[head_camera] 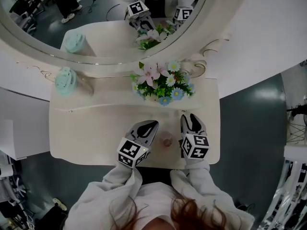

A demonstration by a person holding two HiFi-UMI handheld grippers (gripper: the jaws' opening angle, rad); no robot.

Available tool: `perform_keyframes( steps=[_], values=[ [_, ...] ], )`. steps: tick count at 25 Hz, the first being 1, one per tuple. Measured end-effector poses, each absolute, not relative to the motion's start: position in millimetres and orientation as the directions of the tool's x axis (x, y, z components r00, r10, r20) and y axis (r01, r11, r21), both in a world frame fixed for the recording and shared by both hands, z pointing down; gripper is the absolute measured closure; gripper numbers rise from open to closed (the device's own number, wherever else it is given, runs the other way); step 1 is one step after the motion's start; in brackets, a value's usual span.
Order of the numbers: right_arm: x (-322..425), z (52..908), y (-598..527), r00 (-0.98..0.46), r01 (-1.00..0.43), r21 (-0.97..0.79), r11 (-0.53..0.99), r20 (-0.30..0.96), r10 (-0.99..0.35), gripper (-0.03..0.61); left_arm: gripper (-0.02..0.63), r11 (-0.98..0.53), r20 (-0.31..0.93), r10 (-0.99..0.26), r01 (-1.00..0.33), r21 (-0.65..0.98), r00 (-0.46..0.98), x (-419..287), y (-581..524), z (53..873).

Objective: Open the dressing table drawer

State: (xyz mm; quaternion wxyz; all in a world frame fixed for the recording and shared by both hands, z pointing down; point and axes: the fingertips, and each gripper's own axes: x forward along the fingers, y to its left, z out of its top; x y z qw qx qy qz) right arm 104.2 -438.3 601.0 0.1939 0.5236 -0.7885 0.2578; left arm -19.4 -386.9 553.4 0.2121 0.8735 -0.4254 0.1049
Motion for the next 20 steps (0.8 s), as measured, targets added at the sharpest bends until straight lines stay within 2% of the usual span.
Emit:
perform_keyframes(
  steps=[7, 11, 20],
  values=[
    [91, 618, -463, -0.355, -0.932, -0.173, 0.318, 0.609, -0.709, 0.423, 0.597, -0.544, 0.364, -0.700, -0.789, 0.286, 0.614, -23, -387, 556],
    [92, 621, -465, -0.337, -0.939, -0.165, 0.302, 0.613, -0.715, 0.467, 0.597, -0.537, 0.366, -0.705, -0.794, 0.286, 0.608, -27, -386, 556],
    [93, 621, -454, -0.348, -0.935, -0.176, 0.307, 0.609, -0.712, 0.469, 0.597, -0.546, 0.361, -0.702, -0.790, 0.280, 0.613, -25, -380, 554]
  ],
)
